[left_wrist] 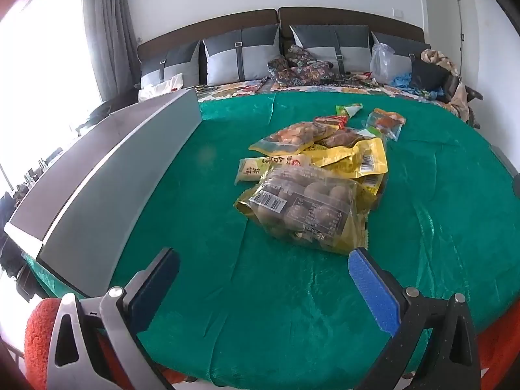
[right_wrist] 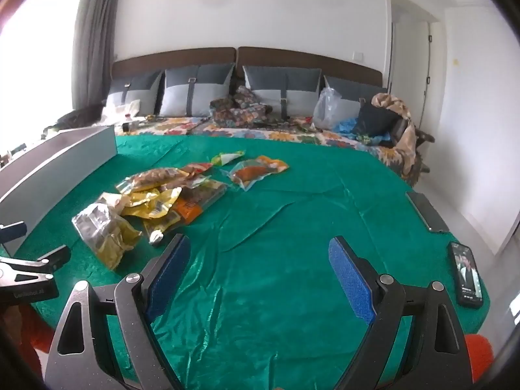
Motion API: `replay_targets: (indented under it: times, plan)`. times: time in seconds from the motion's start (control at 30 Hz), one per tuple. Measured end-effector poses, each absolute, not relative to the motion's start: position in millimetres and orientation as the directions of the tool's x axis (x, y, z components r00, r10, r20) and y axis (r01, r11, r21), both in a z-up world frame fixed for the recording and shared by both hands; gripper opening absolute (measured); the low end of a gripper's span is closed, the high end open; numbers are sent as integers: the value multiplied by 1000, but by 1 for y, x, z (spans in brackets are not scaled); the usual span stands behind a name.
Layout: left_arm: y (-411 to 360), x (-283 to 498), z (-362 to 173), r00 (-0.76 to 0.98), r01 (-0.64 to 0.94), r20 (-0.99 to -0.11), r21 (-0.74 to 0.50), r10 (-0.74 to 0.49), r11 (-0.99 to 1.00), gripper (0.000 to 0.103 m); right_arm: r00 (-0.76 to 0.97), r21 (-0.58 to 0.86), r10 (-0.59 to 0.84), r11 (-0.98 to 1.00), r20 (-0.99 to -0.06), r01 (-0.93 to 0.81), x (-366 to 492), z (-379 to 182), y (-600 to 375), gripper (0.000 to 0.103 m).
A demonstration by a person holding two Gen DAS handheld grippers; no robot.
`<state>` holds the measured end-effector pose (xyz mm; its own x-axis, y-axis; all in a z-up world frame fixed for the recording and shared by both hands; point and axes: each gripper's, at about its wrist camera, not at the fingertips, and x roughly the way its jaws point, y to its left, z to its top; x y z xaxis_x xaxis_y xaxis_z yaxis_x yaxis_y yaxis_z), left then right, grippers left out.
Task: Organize snacks
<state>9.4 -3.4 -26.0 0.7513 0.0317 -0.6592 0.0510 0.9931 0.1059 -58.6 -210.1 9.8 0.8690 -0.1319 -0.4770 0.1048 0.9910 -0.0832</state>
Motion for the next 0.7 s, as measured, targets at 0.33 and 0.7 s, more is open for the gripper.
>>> replay_targets:
  times: [0.33,0.7]
  plan:
    - [1,14,-33,733,43,-679,101,37,994,103,859,-87,-133,991,-494,103,-55,-1,-211,89]
    - [14,20,-36,705,9,-708,60,37,998,103,856,-108,-127,991,-501,84,-54,-5,-208,89]
